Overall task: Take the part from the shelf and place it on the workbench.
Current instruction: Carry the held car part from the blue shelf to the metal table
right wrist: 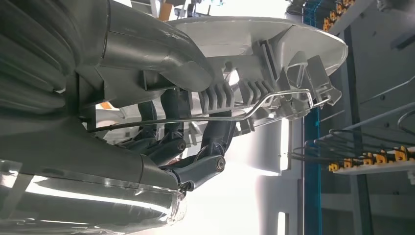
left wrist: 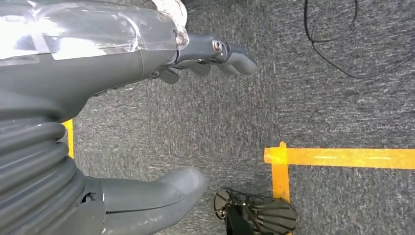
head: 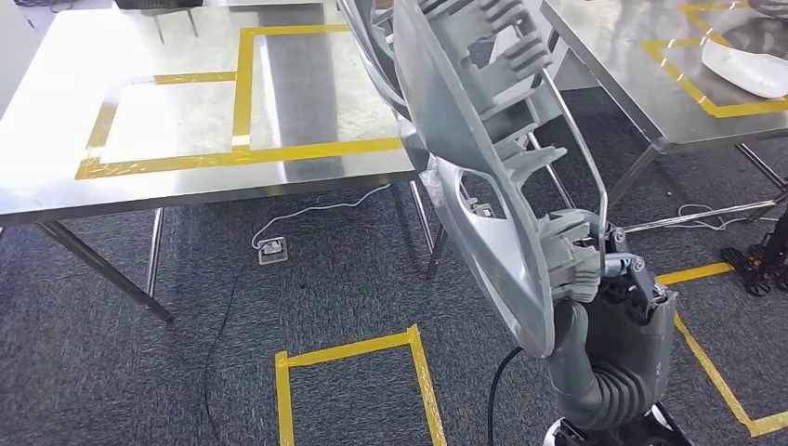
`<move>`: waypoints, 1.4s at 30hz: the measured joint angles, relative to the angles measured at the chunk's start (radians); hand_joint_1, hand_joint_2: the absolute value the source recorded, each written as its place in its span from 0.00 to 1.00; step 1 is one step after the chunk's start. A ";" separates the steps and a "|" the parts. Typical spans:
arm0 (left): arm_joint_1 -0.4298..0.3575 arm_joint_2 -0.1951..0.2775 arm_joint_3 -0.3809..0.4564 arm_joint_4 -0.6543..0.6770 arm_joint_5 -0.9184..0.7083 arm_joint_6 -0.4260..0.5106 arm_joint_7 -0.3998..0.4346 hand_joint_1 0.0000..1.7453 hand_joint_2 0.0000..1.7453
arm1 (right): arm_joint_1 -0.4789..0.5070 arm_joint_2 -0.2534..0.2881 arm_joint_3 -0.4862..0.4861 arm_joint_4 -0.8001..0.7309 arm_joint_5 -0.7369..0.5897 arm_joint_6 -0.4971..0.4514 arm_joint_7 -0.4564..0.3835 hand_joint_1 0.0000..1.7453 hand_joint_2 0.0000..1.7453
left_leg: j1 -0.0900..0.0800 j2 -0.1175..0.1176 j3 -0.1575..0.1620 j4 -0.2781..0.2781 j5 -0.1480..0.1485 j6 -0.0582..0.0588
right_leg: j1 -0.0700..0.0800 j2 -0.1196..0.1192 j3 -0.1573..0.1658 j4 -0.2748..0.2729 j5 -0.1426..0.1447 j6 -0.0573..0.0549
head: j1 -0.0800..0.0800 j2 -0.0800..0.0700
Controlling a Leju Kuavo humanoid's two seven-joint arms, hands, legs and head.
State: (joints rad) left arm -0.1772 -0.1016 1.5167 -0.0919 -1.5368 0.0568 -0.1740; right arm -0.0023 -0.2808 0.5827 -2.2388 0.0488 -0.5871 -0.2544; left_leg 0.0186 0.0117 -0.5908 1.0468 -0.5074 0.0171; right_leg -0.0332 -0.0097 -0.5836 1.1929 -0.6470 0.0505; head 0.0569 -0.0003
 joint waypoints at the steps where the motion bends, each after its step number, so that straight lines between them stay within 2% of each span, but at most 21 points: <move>1: 0.000 0.000 0.000 0.000 0.000 0.000 0.000 0.00 1.00 | 0.000 0.000 0.000 0.000 0.000 0.000 0.000 1.00 1.00 | -0.005 -0.001 0.004 0.000 -0.004 0.005 | 0.004 0.000 -0.042 0.065 -0.016 -0.004 | 0.006 0.000; 3: 0.000 0.000 0.000 0.000 -0.001 0.000 0.000 0.00 1.00 | 0.001 0.000 0.000 0.001 -0.001 0.000 -0.001 1.00 1.00 | -0.017 -0.004 0.016 0.000 -0.014 0.012 | 0.014 0.001 -0.084 0.098 0.012 -0.021 | 0.017 0.000; 5: 0.000 -0.001 0.000 0.000 -0.001 0.000 0.000 0.00 1.00 | 0.001 0.000 0.000 0.000 -0.003 0.000 -0.001 1.00 1.00 | -0.028 -0.008 0.032 -0.002 -0.024 0.017 | 0.032 0.005 -0.060 -0.007 0.103 -0.055 | 0.025 0.000; 7: -0.001 -0.005 0.000 0.000 -0.001 0.000 -0.001 0.00 1.00 | 0.000 0.000 0.000 0.000 -0.004 0.000 -0.002 1.00 1.00 | -0.034 -0.011 0.042 -0.005 -0.031 0.017 | 0.050 0.007 -0.021 -0.111 0.159 -0.093 | 0.019 0.000; 8: -0.001 -0.006 0.000 0.000 -0.001 0.000 -0.001 0.00 1.00 | 0.000 0.000 0.000 -0.001 -0.004 0.000 -0.003 1.00 1.00 | -0.033 -0.012 0.043 -0.007 -0.033 0.014 | 0.056 0.007 -0.010 -0.138 0.164 -0.106 | 0.016 0.000; 10: -0.002 -0.008 0.000 0.000 -0.002 0.000 -0.001 0.00 1.00 | -0.001 0.000 0.000 -0.002 -0.004 0.000 -0.004 1.00 1.00 | -0.029 -0.011 0.043 -0.013 -0.032 0.006 | 0.060 0.006 0.002 -0.165 0.158 -0.117 | 0.017 0.000; 14: -0.003 -0.008 0.000 0.001 -0.003 0.000 -0.001 0.00 1.00 | 0.000 0.002 0.000 -0.003 -0.005 0.000 -0.004 1.00 1.00 | -0.026 -0.014 0.024 0.038 -0.067 -0.010 | 0.043 -0.001 0.047 -0.232 0.172 -0.102 | 0.017 0.000; 17: -0.003 -0.008 0.000 0.001 -0.003 0.000 -0.001 0.00 1.00 | 0.000 0.002 0.000 -0.003 -0.005 0.000 -0.005 1.00 1.00 | -0.023 -0.016 0.005 0.073 -0.085 -0.015 | 0.041 -0.001 0.052 -0.236 0.172 -0.102 | 0.012 0.000; 19: -0.002 -0.006 0.000 0.001 -0.003 0.000 0.000 0.00 1.00 | 0.000 0.004 0.000 -0.002 -0.006 0.000 -0.005 1.00 1.00 | -0.017 -0.016 -0.033 0.138 -0.108 -0.024 | 0.038 -0.001 0.054 -0.236 0.168 -0.097 | 0.007 0.000; 21: 0.000 0.000 0.000 0.001 -0.003 0.000 0.000 0.00 1.00 | 0.002 0.007 0.000 0.000 -0.006 -0.002 -0.005 1.00 1.00 | 0.002 -0.013 -0.073 0.166 -0.074 -0.049 | 0.024 -0.001 0.068 -0.228 0.150 -0.076 | -0.004 0.000; 23: 0.002 0.005 0.000 0.001 -0.003 0.000 0.000 0.00 1.00 | 0.004 0.008 0.000 0.003 -0.006 -0.003 -0.005 1.00 1.00 | 0.017 -0.003 -0.052 0.078 0.004 -0.075 | 0.009 0.001 0.082 -0.208 0.121 -0.047 | -0.018 0.000; 24: 0.001 0.004 0.000 0.001 -0.003 0.000 0.000 0.00 1.00 | 0.003 0.008 0.000 0.003 -0.007 -0.003 -0.005 1.00 1.00 | 0.017 0.000 -0.033 0.039 0.017 -0.073 | 0.007 0.002 0.083 -0.197 0.110 -0.037 | -0.025 0.000; 26: 0.001 0.004 0.000 0.002 -0.003 0.000 0.000 0.00 1.00 | 0.003 0.008 0.000 0.003 -0.007 -0.003 -0.005 1.00 1.00 | 0.012 0.002 -0.022 0.021 0.005 -0.053 | 0.008 0.003 0.083 -0.187 0.097 -0.022 | -0.028 0.000; 29: 0.001 0.006 0.000 0.001 -0.004 0.000 0.001 0.00 1.00 | 0.003 0.008 0.000 0.003 -0.007 -0.003 -0.005 1.00 1.00 | 0.010 0.000 -0.017 0.020 -0.004 -0.022 | 0.005 0.002 0.083 -0.175 0.082 -0.014 | -0.014 0.000; 31: 0.000 0.007 0.000 0.001 -0.004 0.000 0.001 0.00 1.00 | 0.003 0.008 0.000 0.003 -0.007 -0.004 -0.005 1.00 1.00 | 0.010 -0.001 -0.010 0.018 -0.010 -0.009 | 0.005 0.003 0.043 -0.092 0.040 -0.010 | -0.002 0.000; 33: 0.000 0.007 0.000 0.001 -0.005 0.000 0.001 0.00 1.00 | 0.004 0.008 0.000 0.003 -0.007 -0.004 -0.006 1.00 1.00 | 0.006 0.000 -0.004 0.018 -0.017 0.000 | 0.006 0.003 -0.034 0.044 -0.009 -0.011 | 0.012 0.000; 35: 0.000 0.007 0.000 0.001 -0.006 0.000 0.001 0.00 1.00 | 0.006 0.008 -0.001 0.004 -0.008 -0.005 -0.006 1.00 1.00 | -0.001 -0.002 0.005 0.018 -0.025 0.005 | 0.009 0.003 -0.086 0.108 -0.001 -0.020 | 0.022 0.000; 36: 0.000 0.007 0.000 0.001 -0.007 0.000 0.001 0.00 1.00 | 0.007 0.008 -0.001 0.004 -0.008 -0.006 -0.006 1.00 1.00 | -0.005 -0.004 0.012 0.018 -0.029 0.006 | 0.012 0.004 -0.088 0.087 0.032 -0.029 | 0.027 0.000; 39: -0.001 0.003 0.000 0.002 -0.008 0.000 0.002 0.00 1.00 | 0.009 0.008 -0.001 0.003 -0.008 -0.007 -0.008 1.00 1.00 | -0.012 -0.010 0.029 0.015 -0.042 0.006 | 0.033 0.009 -0.040 -0.074 0.150 -0.074 | 0.030 0.000; 40: -0.001 0.000 0.000 0.002 -0.008 0.000 0.002 0.00 1.00 | 0.008 0.008 -0.001 0.003 -0.008 -0.007 -0.009 1.00 1.00 | -0.010 -0.011 0.031 0.012 -0.043 0.003 | 0.040 0.011 -0.028 -0.109 0.163 -0.087 | 0.028 0.000; 42: -0.002 -0.002 0.000 0.002 -0.010 0.000 0.002 0.00 1.00 | 0.009 0.008 -0.002 0.003 -0.009 -0.007 -0.010 1.00 1.00 | -0.006 -0.011 0.032 0.002 -0.041 -0.008 | 0.048 0.010 -0.018 -0.137 0.162 -0.099 | 0.029 0.000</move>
State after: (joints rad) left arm -0.1796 -0.1036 1.5171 -0.0896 -1.5463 0.0572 -0.1719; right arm 0.0063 -0.2727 0.5810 -2.2362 0.0402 -0.5938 -0.2642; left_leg 0.0122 0.0003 -0.5587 1.0484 -0.5479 0.0088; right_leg 0.0146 0.0007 -0.6016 1.0564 -0.4854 -0.0489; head 0.0860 -0.0001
